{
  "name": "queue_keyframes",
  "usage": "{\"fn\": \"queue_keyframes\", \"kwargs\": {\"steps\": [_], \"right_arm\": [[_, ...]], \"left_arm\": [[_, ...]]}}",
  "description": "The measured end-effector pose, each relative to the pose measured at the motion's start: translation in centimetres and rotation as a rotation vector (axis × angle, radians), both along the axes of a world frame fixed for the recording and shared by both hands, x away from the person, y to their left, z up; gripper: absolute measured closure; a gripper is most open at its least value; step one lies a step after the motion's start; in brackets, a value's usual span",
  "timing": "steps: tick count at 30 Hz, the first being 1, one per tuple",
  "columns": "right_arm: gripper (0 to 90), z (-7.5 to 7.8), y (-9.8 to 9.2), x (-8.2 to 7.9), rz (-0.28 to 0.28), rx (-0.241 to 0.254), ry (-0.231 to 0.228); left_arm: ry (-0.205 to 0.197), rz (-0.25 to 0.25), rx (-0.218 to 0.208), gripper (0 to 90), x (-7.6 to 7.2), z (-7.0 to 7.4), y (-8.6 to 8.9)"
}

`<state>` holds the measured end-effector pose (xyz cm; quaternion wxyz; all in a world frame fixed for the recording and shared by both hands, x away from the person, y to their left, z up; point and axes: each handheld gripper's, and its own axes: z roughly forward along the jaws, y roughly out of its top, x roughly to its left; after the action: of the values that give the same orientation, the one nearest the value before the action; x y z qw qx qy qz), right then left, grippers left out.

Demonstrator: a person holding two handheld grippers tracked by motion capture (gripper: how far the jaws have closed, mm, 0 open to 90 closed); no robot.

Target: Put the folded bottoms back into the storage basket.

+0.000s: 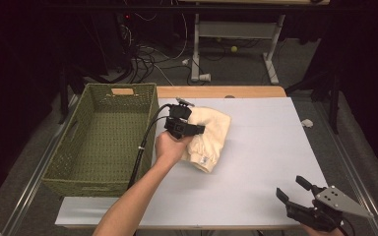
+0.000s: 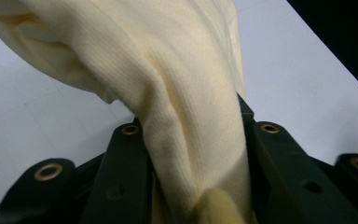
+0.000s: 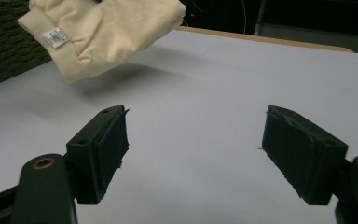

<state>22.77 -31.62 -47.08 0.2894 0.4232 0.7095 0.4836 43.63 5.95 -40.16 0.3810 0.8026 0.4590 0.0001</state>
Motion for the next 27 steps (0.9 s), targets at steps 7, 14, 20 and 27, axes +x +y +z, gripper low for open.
{"fn": "queue_keyframes", "kwargs": {"steps": [7, 14, 20, 27], "right_arm": [[23.1, 0.0, 0.0, -0.1, 0.004, 0.005, 0.001], [23.1, 0.0, 0.0, -0.2, 0.003, 0.01, 0.005], [23.1, 0.0, 0.0, -0.2, 0.005, 0.01, 0.006], [23.0, 0.0, 0.0, -0.2, 0.01, 0.012, 0.005]], "left_arm": [[0.002, 0.006, -0.013, 67.5, -0.7, 0.9, 1.2], [-0.005, -0.008, -0.02, 67.4, -1.4, 1.7, 2.1], [-0.016, -0.022, -0.024, 67.3, -2.0, 2.2, 2.5], [-0.021, -0.029, -0.027, 67.2, -2.6, 2.6, 3.1]]}}
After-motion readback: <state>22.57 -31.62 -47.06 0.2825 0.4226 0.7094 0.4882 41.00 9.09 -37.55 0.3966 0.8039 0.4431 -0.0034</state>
